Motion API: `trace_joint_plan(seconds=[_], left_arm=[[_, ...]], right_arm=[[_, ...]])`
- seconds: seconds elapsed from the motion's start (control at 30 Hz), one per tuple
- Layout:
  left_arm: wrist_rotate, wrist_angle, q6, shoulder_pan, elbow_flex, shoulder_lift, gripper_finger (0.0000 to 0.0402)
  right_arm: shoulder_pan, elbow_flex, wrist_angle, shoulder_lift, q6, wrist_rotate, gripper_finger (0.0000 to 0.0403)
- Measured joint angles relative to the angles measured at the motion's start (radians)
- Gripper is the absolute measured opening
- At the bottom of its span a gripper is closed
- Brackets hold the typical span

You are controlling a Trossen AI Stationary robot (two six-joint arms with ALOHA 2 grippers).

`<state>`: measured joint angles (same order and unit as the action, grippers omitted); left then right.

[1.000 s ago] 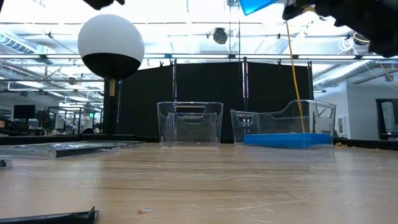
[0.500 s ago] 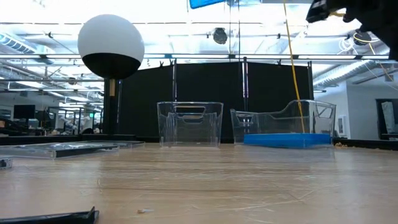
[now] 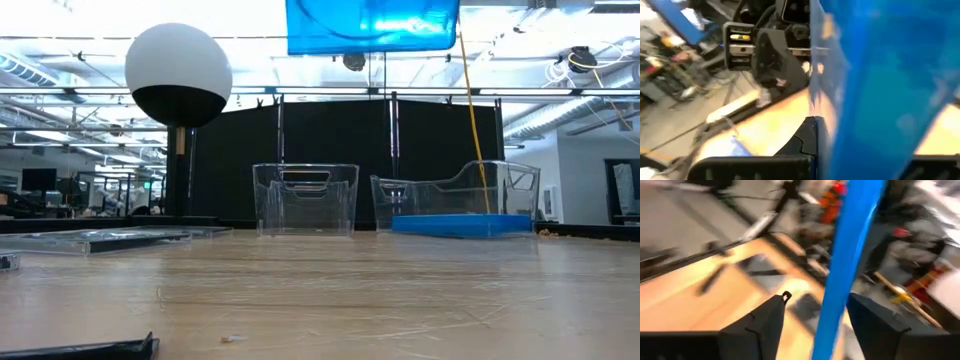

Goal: Pick & place jewel cases by type
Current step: Put the blue CD case into the right transparent bin

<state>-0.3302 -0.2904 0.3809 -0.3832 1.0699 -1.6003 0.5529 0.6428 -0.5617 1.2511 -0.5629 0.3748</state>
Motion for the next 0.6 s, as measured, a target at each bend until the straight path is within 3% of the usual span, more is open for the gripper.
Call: trace_joint_plan(seconds=[0.13, 0.23, 0.6], left_arm=[[-0.017, 0.003, -0.006, 0.007, 0.0, -0.003, 0.0012], [-0.013, 0.006, -0.023, 0.008, 0.0, -0.002, 0.0012], [-0.04, 0.035, -0.019, 0.006, 0.0, -0.001, 0.0012]], right_arm=[[0.002, 0.002, -0.087, 0.034, -0.033, 0.097, 0.0223], [-0.002, 0.002, -0.132, 0.043, -0.051, 0.096, 0.0217], [0.029, 0.001, -0.113, 0.007, -0.093, 0.204, 0.0136]])
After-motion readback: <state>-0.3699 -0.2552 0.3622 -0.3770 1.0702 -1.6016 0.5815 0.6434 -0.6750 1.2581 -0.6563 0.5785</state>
